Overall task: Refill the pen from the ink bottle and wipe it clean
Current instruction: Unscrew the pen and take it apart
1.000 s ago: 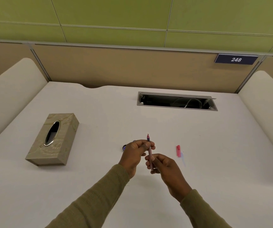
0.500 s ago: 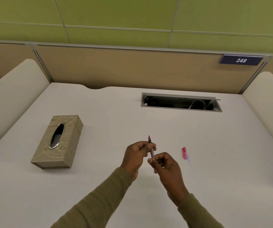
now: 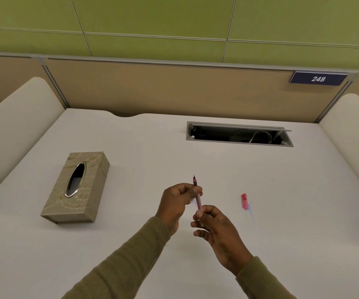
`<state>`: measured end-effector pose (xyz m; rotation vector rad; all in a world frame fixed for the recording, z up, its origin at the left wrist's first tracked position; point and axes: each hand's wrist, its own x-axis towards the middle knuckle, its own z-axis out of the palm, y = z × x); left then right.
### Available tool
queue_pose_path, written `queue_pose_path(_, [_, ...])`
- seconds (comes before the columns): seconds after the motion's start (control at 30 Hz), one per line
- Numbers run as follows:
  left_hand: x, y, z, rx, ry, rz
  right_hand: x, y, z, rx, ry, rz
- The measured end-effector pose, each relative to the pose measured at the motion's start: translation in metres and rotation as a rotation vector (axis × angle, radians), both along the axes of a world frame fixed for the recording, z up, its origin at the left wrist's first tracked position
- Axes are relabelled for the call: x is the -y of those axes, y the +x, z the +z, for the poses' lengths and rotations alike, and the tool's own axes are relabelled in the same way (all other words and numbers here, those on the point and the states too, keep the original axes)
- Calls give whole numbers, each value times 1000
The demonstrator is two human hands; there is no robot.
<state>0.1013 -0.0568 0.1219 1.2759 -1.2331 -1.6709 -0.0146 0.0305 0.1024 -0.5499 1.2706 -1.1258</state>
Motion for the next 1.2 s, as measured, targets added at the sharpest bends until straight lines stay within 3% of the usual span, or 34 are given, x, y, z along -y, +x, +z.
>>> queue_pose_path(0.17, [1, -1, 1, -5, 7, 2, 3, 1, 4, 126, 24, -14])
queue_pose_path(0.37, [2, -1, 1, -8, 9, -7, 4, 0, 5, 82, -1, 0])
queue_pose_path(0.5, [1, -3, 2, -17, 12, -9, 5, -3, 7, 172, 21, -16])
queue_pose_path(1.2, [-5, -11, 2, -1, 24, -5, 1, -9, 6, 160, 31, -36])
